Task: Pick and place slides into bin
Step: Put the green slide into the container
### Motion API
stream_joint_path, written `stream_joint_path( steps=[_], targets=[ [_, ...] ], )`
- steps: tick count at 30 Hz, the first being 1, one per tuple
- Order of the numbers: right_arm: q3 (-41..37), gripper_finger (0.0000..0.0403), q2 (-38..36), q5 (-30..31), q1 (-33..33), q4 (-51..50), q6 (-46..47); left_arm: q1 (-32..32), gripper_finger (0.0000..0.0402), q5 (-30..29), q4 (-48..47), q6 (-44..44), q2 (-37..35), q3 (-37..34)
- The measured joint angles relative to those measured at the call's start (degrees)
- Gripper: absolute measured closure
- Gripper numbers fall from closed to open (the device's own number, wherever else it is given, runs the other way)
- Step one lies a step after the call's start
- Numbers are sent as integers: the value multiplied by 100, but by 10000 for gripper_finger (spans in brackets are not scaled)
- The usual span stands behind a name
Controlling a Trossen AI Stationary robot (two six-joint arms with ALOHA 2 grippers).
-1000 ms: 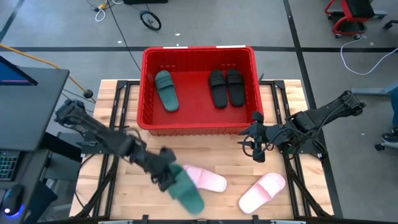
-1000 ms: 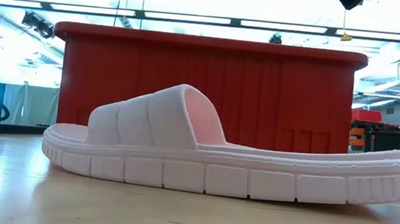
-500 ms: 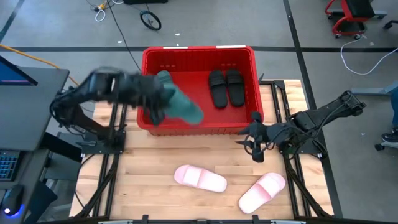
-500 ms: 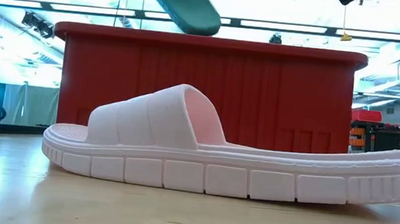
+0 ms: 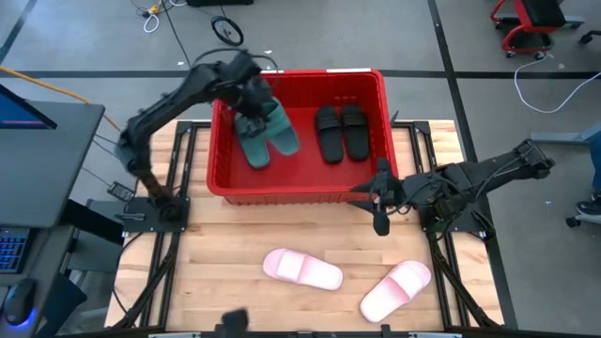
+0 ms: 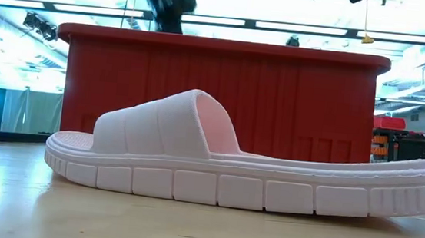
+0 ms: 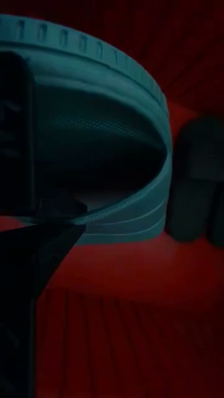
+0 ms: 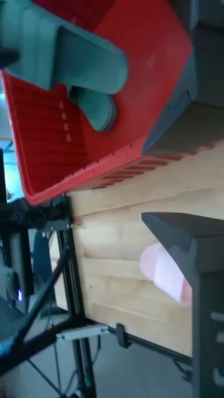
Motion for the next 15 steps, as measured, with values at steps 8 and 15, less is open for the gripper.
stream_joint_path(
  steps=[8, 15],
  targets=[
    [0, 241, 129, 2, -322, 6, 467, 580, 390, 105, 263, 830, 1465, 26],
    [0, 241, 500, 0, -492, 6, 756, 953, 359, -816, 1182, 345, 1957, -5]
  ],
)
